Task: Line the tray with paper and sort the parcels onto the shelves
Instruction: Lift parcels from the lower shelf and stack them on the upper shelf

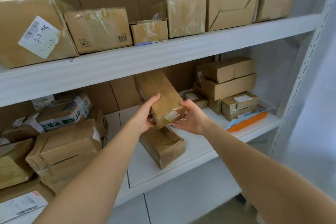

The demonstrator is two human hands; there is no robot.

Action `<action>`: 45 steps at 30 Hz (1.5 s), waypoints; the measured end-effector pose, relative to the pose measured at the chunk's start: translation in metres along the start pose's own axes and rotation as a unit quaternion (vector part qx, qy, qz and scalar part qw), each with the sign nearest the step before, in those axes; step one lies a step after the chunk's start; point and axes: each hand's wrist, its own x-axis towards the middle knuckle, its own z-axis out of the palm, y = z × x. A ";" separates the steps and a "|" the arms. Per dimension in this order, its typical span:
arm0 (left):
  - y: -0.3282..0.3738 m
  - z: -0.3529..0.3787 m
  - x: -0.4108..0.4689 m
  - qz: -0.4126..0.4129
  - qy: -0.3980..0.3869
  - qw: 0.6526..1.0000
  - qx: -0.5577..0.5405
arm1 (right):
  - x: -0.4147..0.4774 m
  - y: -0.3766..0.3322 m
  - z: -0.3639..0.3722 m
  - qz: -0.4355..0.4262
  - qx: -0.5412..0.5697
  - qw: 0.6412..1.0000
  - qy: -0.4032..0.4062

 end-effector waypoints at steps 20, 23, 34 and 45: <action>-0.024 0.129 -0.010 -0.054 -0.028 0.996 0.065 | -0.078 -0.032 -0.087 0.026 0.077 0.980 0.180; -0.029 0.136 0.004 -0.110 -0.051 0.991 0.062 | -0.073 -0.042 -0.095 0.043 0.033 0.975 0.217; -0.034 0.166 0.047 -0.130 -0.024 0.986 0.098 | -0.037 -0.052 -0.109 0.042 0.022 0.959 0.280; -0.044 0.166 0.061 -0.053 -0.050 0.992 0.107 | -0.009 -0.051 -0.132 0.074 0.090 0.936 0.331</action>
